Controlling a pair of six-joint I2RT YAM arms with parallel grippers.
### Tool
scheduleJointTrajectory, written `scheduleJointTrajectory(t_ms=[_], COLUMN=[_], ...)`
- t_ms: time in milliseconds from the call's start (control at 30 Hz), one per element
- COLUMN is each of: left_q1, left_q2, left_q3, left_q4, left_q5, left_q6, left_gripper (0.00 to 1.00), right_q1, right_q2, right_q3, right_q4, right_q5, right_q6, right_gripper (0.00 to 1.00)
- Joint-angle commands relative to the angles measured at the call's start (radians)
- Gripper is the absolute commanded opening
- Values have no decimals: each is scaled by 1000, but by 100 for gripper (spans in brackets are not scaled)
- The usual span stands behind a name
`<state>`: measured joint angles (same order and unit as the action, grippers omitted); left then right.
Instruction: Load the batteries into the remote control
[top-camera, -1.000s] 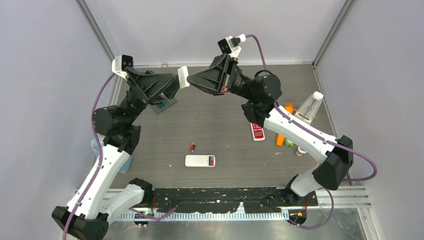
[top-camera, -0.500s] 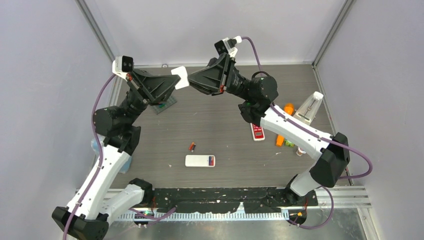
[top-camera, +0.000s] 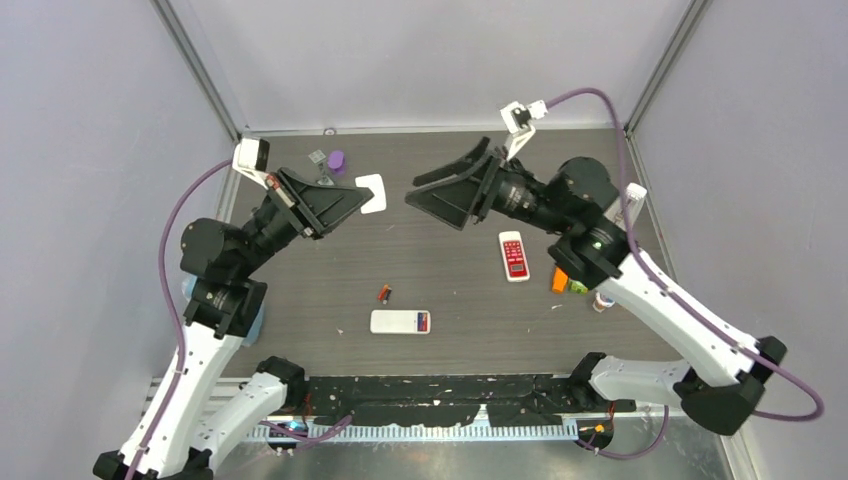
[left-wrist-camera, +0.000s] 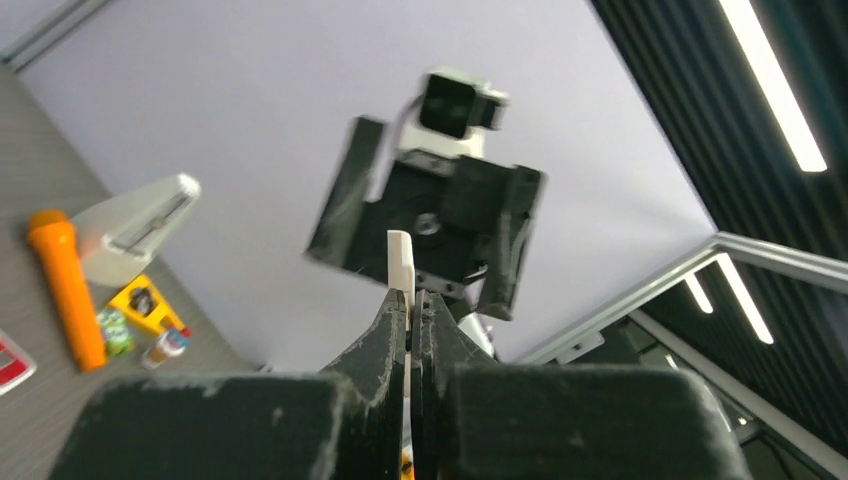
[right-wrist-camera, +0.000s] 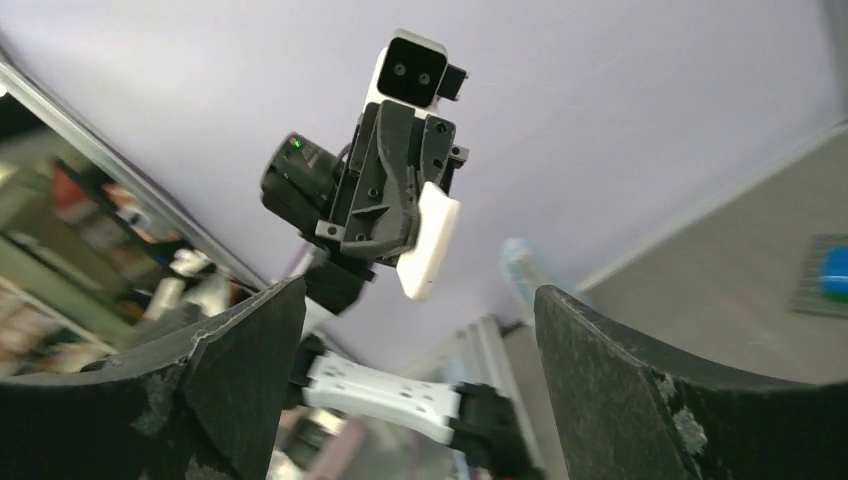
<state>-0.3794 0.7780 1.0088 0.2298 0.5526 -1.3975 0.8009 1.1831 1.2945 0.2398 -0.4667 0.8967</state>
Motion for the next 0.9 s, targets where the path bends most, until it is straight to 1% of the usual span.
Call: scheduleJointTrajectory(t_ms=[0,33,67,100,133,200,267,333,433,500,567,733,867], left_q1=[2,2,2,2,2,2,2,2,2,2,2,2,2], left_q2=[4,4,4,5,4,9,14,18,15,12,8,4,7], left_q3=[29,20,11,-6,-19,-46,-74,-101,-129,-134,-134,-124,-119], left_q4=[-222,-251,-261,-267,-268,-266,-252,-237,-236,-260,-282,-336,-353], left_q5=[87,101,117,130,146,181,231,278,324,343,360,378,384], left_q6=[137,139,137,134,128,115,100,92,104,127,148,202,231], left_gripper=[0,0,0,0,0,0,0,0,0,0,0,0,0], right_q1=[27,50,108,141,200,262,299,328,360,390,397,401,400], right_q2=[-84,-92,-105,-110,-115,-110,-99,-95,-96,-105,-112,-119,-127], right_q3=[60,58,44,35,18,-4,-21,-45,-85,-126,-159,-192,-210], right_q4=[-380,-434,-456,-474,-499,-515,-521,-504,-462,-426,-398,-353,-297], right_q5=[82,119,200,248,327,405,450,497,518,535,537,524,502], right_q6=[-640,-705,-848,-916,-1031,-1144,-1224,-1279,-1361,-1444,-1474,-1497,-1482], right_gripper=[89,89,89,89,89,89,89,90,94,96,97,96,96])
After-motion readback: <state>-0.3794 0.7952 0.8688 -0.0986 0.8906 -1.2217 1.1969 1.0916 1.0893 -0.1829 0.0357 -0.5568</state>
